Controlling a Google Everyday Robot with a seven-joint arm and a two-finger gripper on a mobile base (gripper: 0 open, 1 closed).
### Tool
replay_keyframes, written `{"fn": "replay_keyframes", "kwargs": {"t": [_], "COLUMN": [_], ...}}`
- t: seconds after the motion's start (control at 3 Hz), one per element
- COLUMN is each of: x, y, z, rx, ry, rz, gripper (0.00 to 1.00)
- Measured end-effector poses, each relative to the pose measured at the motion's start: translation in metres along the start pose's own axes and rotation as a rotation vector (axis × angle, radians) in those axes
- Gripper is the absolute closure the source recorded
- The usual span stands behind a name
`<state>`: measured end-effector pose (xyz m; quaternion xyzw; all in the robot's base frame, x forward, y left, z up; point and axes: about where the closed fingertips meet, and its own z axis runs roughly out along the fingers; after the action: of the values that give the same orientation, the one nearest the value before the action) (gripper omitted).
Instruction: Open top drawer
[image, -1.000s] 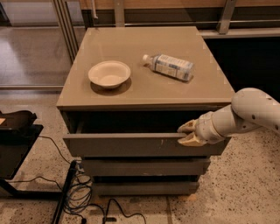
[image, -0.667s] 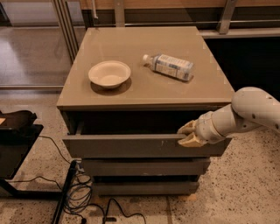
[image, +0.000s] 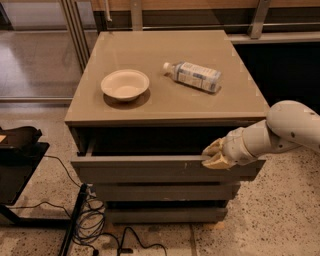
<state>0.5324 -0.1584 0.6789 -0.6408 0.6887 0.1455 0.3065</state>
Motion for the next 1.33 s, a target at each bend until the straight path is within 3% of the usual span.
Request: {"fn": "replay_keyframes", "kwargs": {"t": [0.33, 1.0, 1.33], "x": [0.0, 0.0, 0.024], "y": [0.0, 0.0, 0.023], "z": [0.0, 0.0, -0.002], "rx": [0.0, 0.0, -0.017], "ry": [0.0, 0.0, -0.042], "rz": [0.0, 0.0, 0.031], "gripper": [0.82, 0.35, 0.12]}}
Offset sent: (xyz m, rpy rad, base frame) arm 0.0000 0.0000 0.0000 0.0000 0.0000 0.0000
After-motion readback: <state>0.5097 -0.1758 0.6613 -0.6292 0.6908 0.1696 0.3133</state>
